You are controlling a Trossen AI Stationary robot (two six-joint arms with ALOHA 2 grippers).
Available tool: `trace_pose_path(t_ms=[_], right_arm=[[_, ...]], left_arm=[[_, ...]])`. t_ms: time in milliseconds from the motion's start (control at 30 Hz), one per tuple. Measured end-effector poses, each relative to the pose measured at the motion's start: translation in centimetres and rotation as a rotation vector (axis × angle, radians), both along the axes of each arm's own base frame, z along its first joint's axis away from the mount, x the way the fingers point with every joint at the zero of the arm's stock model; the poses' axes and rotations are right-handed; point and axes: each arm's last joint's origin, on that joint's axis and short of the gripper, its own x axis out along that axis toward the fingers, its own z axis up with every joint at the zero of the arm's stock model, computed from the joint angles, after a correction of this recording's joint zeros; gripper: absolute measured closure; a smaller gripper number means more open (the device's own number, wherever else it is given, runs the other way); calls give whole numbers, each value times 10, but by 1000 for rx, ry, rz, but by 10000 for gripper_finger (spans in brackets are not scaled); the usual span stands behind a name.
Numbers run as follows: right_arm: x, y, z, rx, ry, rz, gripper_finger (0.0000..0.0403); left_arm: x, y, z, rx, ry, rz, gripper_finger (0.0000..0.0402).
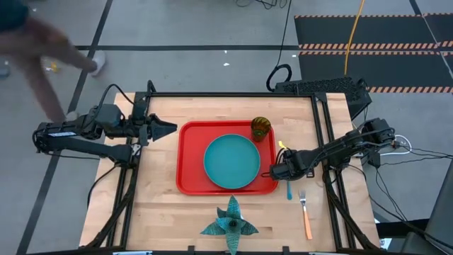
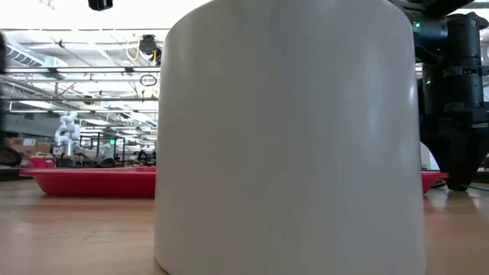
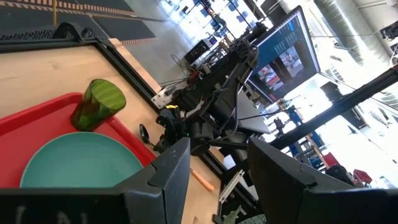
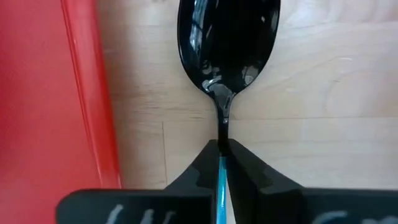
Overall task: Pick and place plate/cup/fork/spoon on tray
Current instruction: Put the green spoon on the orange tray to the left of the green plate
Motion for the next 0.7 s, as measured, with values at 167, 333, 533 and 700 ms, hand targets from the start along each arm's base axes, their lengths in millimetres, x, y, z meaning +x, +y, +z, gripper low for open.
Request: trace_pose_path(t_ms=[167, 333, 533, 700], right_arm=[[-1, 0, 0, -5, 12, 9, 398], [-3, 0, 2, 9, 18, 16, 400], [-12, 2, 22, 11, 53, 39, 402], [-14, 3, 58, -49, 28, 80, 402]], left_arm=[[0, 0, 0, 0, 0, 0, 238], [0, 0, 0, 0, 0, 0, 238], [0, 0, 0, 0, 0, 0, 238], [0, 0, 0, 5, 0, 0, 238]])
